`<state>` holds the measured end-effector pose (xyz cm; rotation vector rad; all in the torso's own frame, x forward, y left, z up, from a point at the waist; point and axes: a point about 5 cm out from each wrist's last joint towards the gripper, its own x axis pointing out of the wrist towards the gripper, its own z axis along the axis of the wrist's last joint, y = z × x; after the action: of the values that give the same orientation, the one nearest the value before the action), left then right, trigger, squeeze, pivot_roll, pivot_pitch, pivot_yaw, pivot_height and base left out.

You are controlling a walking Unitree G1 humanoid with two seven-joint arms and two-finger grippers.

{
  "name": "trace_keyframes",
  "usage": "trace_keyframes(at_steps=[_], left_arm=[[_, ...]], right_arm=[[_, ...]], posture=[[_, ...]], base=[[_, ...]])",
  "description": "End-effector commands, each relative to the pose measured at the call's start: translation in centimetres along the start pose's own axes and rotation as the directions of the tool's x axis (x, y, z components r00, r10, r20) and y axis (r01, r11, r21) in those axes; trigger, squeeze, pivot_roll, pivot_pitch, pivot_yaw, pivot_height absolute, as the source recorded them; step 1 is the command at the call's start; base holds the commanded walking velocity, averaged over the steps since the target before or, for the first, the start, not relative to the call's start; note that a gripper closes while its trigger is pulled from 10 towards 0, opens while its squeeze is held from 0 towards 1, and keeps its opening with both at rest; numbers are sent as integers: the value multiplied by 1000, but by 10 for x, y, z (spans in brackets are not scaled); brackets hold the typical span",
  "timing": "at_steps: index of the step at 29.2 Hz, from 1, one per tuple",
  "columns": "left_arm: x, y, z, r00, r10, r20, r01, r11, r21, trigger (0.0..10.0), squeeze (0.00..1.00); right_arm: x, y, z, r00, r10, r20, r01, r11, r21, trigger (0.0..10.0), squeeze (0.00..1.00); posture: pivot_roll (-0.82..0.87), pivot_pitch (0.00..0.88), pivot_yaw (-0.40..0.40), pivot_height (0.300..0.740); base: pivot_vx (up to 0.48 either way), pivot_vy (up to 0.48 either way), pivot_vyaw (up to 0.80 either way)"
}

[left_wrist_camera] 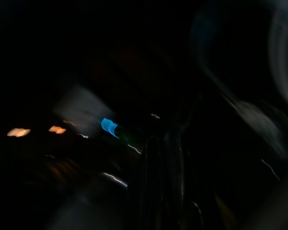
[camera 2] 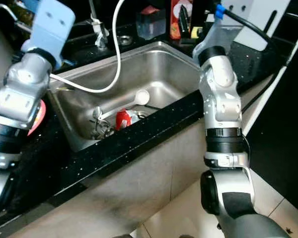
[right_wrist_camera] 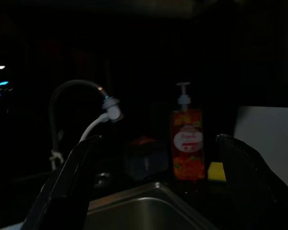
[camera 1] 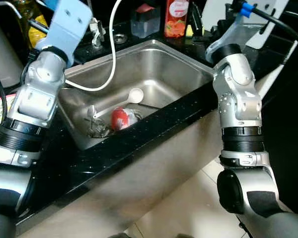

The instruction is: Kitchen organization

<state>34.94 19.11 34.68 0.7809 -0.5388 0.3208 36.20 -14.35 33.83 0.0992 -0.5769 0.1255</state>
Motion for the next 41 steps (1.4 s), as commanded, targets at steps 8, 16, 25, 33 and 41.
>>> trace_keyframes(at_steps=[8, 16, 25, 33, 41], left_arm=[[8, -2, 9, 975, -205, -90, 2, 410, -912, 10000, 0], [16, 5, 0, 980, -152, -129, -21, 564, -825, 10000, 0], [6, -3, -15, 943, -185, -277, -222, 273, -936, 10000, 0], [4, -3, 18, 994, -54, 100, 53, 999, 8, 10000, 0], [3, -15, 36, 984, -178, -8, 141, 806, -575, 10000, 0]], right_arm=[[-1, 0, 0, 1000, 4, -4, -4, 1000, 2, 10000, 0], [-1, 1, 0, 1000, 4, -5, -4, 1000, 4, 10000, 0], [-1, 0, -1, 1000, 3, -8, -3, 1000, 8, 10000, 0], [-1, 3, -2, 1000, 9, -12, -8, 1000, 19, 10000, 0], [-1, 3, -3, 1000, 6, -19, -5, 1000, 30, 10000, 0]], posture=[[-11, 0, 44, 740], [-21, 0, 46, 740], [-2, 0, 44, 740], [1, 0, 44, 740], [10, 0, 39, 740]], base=[[0, 0, 0], [0, 0, 0], [0, 0, 0], [0, 0, 0], [0, 0, 0]])
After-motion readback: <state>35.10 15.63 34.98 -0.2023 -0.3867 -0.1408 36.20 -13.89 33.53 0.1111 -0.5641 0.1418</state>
